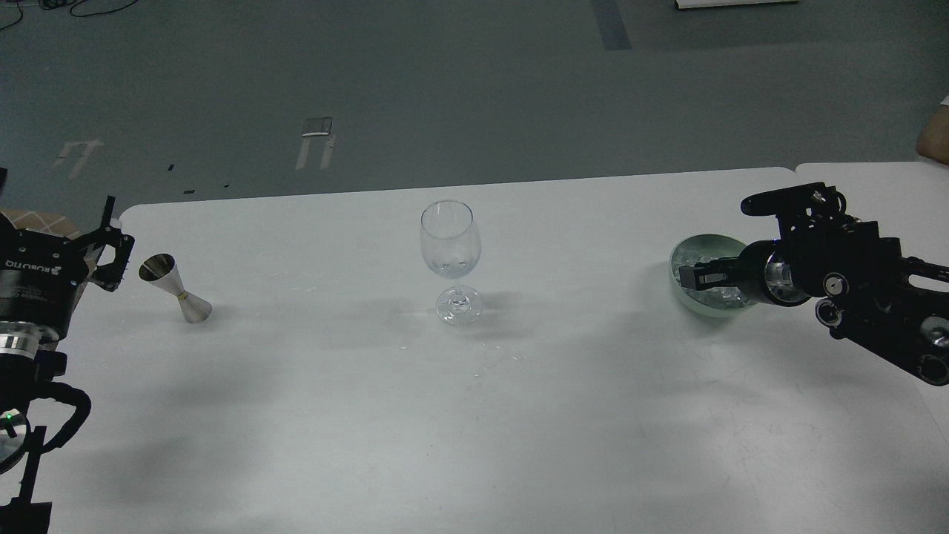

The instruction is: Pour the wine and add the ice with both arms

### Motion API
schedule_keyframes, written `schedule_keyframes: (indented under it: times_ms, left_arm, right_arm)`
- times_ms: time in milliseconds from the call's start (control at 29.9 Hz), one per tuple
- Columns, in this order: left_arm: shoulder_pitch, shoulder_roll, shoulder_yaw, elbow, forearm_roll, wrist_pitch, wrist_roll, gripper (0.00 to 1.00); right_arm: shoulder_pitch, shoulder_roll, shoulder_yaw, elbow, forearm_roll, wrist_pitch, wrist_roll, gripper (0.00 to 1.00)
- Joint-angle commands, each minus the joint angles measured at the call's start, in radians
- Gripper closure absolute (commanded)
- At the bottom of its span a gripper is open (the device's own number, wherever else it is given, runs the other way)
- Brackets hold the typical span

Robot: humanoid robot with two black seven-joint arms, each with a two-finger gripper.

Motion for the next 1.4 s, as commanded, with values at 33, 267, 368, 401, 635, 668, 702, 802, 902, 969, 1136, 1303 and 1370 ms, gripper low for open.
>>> schedule_keyframes:
  times_ms: [33, 267, 368, 401, 635, 668, 702, 802, 902, 969, 1136, 1303, 1370]
  left_arm:
    - [0.000, -0.003, 0.001, 0.000, 0.000, 0.000, -0.001, 0.02]
    - [-0.002, -0.003, -0.006, -0.001, 0.000, 0.000, -0.001, 0.02]
    - [-0.002, -0.002, -0.008, -0.005, 0.000, 0.000, 0.001, 0.02]
    - [-0.002, -0.002, -0.008, -0.005, 0.000, 0.000, -0.001, 0.02]
    - [0.000, -0.006, -0.003, -0.005, 0.000, 0.000, -0.001, 0.02]
    - [0.000, -0.006, -0.003, -0.005, 0.000, 0.000, -0.001, 0.02]
    - [0.000, -0.008, -0.003, -0.006, 0.000, 0.000, -0.001, 0.02]
    - [0.000, -0.008, -0.003, -0.006, 0.000, 0.000, -0.001, 0.02]
    - [0.000, -0.006, -0.005, -0.006, 0.000, 0.001, -0.001, 0.02]
    - [0.000, -0.008, -0.006, -0.006, 0.001, 0.000, -0.001, 0.02]
    - [0.001, -0.008, -0.003, -0.006, 0.000, 0.000, -0.001, 0.02]
    - [0.005, -0.008, -0.003, -0.003, 0.000, 0.000, -0.002, 0.02]
    - [0.005, -0.008, -0.003, -0.003, 0.000, 0.000, -0.002, 0.02]
  right_arm:
    - [0.000, -0.002, -0.001, 0.000, 0.001, 0.001, 0.000, 0.59]
    - [0.011, -0.017, 0.004, 0.033, 0.010, 0.004, 0.000, 0.59]
    - [0.014, -0.070, 0.005, 0.104, 0.012, 0.007, -0.002, 0.59]
    - [0.015, -0.081, 0.005, 0.115, 0.013, 0.009, -0.002, 0.58]
    - [0.023, -0.164, 0.004, 0.191, 0.015, 0.022, -0.002, 0.56]
    - [0.023, -0.164, 0.004, 0.192, 0.015, 0.022, -0.002, 0.56]
    - [0.023, -0.173, 0.004, 0.196, 0.015, 0.024, -0.002, 0.56]
    - [0.021, -0.178, 0.000, 0.182, 0.010, 0.024, -0.002, 0.56]
    - [0.015, -0.175, -0.001, 0.178, 0.007, 0.024, -0.002, 0.56]
    - [0.009, -0.167, -0.001, 0.176, 0.004, 0.024, -0.009, 0.56]
    - [0.003, -0.154, -0.001, 0.132, 0.006, 0.024, -0.028, 0.56]
    - [0.001, -0.141, -0.003, 0.126, 0.004, 0.025, -0.031, 0.56]
    - [0.001, -0.141, -0.006, 0.124, 0.004, 0.025, -0.034, 0.56]
